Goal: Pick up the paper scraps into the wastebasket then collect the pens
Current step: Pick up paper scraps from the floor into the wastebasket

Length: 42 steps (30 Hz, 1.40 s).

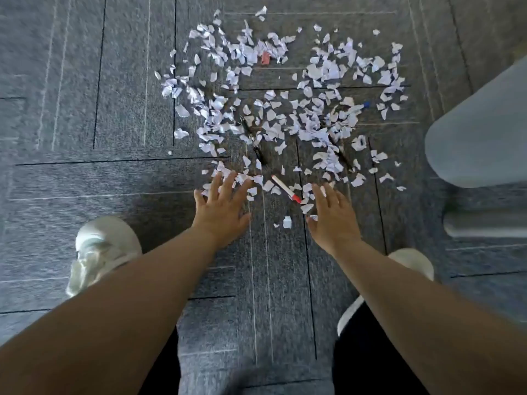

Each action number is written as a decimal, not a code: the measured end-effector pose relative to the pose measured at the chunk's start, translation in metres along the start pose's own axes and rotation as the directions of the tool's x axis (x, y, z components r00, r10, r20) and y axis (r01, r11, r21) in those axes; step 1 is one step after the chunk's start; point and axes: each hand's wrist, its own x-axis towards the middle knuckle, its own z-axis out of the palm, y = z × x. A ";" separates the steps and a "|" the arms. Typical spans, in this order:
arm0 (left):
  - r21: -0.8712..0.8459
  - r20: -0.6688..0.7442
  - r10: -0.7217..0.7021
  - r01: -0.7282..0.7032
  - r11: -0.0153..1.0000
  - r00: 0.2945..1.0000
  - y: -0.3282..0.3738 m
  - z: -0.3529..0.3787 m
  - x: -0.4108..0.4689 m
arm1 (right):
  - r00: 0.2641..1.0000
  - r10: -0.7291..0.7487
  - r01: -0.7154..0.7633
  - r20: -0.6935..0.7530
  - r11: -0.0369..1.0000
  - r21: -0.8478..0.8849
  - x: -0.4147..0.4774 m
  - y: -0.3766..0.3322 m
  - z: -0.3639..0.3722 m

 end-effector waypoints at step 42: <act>0.132 -0.049 0.011 -0.005 0.991 0.999 -0.093 -0.034 0.226 | 0.969 -0.221 0.205 -0.109 0.969 -0.134 0.267 -0.047 -0.038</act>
